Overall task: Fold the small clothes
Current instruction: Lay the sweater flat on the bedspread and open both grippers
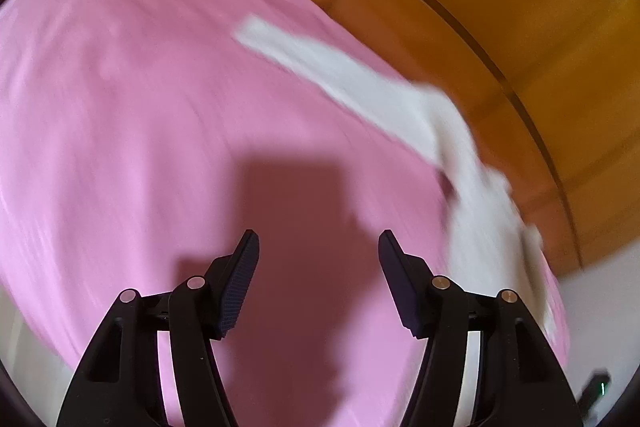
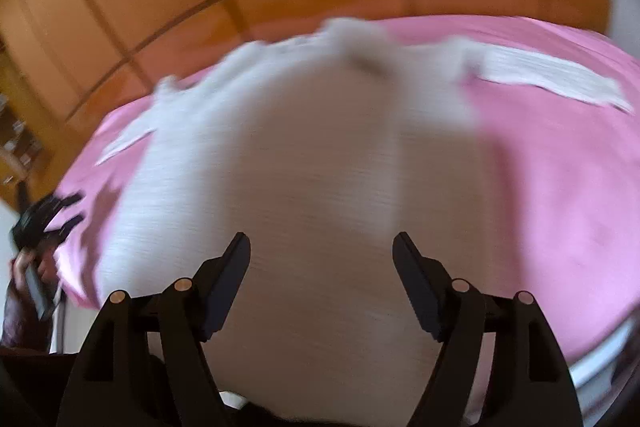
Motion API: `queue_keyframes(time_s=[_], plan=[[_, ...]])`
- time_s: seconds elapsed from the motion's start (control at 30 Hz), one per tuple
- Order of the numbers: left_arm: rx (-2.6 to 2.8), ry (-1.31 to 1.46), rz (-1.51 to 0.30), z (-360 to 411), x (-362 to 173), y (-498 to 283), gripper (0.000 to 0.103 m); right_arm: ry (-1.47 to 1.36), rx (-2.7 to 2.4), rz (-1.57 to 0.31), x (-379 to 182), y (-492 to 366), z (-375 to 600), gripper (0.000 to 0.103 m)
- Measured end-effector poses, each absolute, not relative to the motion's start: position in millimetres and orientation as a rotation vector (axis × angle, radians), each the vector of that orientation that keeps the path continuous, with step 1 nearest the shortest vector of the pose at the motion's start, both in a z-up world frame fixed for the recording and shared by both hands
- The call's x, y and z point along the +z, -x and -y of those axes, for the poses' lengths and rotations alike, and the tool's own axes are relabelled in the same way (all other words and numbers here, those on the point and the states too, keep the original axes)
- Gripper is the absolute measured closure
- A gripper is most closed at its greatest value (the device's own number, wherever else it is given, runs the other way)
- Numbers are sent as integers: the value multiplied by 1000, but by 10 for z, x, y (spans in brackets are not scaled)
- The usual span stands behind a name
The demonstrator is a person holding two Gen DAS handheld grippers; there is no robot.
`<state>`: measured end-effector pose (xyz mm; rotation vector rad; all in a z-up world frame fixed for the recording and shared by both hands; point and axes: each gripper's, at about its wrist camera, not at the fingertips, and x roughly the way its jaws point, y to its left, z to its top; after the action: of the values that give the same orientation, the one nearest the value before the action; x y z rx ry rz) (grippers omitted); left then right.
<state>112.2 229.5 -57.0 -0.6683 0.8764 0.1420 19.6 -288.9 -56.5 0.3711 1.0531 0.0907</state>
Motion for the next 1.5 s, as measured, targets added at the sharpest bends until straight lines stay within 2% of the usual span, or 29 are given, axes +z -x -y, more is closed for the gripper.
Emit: queue_keyframes(time_s=[0.33,0.47,0.5,0.53,0.57,0.6,0.73,1.03,1.23,1.27,1.33,1.37,1.5], plan=[[345,657,-858,-3149,-598,-2199,43,-261,319,-1095,-817,-813,1744,28],[371,605,-912,-3222,-737,-2557,43,-237,316,-1125,-956,-838,1644,21],[371,599,-920,-3233,-772,-2621,46,-230,316,-1124,-973,-828,1636,19],[370,580,-927,-3227,-793,-2686,65,-223,319,-1120,-977,-809,1627,17],[373,560,-941,-3203,-804,-2736,77,-217,319,-1118,-981,-792,1618,16],[386,539,-953,-3207,-812,-2780,100,-210,318,-1118,-987,-808,1596,14],[428,488,-897,-3319,-679,-2638,100,-192,311,-1115,-1018,-876,1486,9],[698,436,-864,-4151,-555,-1855,102,-186,301,-1102,-1046,-905,1434,8],[644,422,-922,-3928,-617,-1686,100,-146,280,-1098,-1049,-897,1381,7],[617,430,-908,-3845,-571,-1663,96,-147,278,-1097,-1046,-896,1389,7],[535,450,-866,-3619,-468,-1587,52,-155,275,-1094,-1036,-887,1404,7],[454,479,-817,-3423,-384,-1488,45,-160,276,-1093,-1024,-885,1424,7],[175,503,-814,-2735,-332,-1311,44,-234,253,-1088,-941,-848,1602,11]])
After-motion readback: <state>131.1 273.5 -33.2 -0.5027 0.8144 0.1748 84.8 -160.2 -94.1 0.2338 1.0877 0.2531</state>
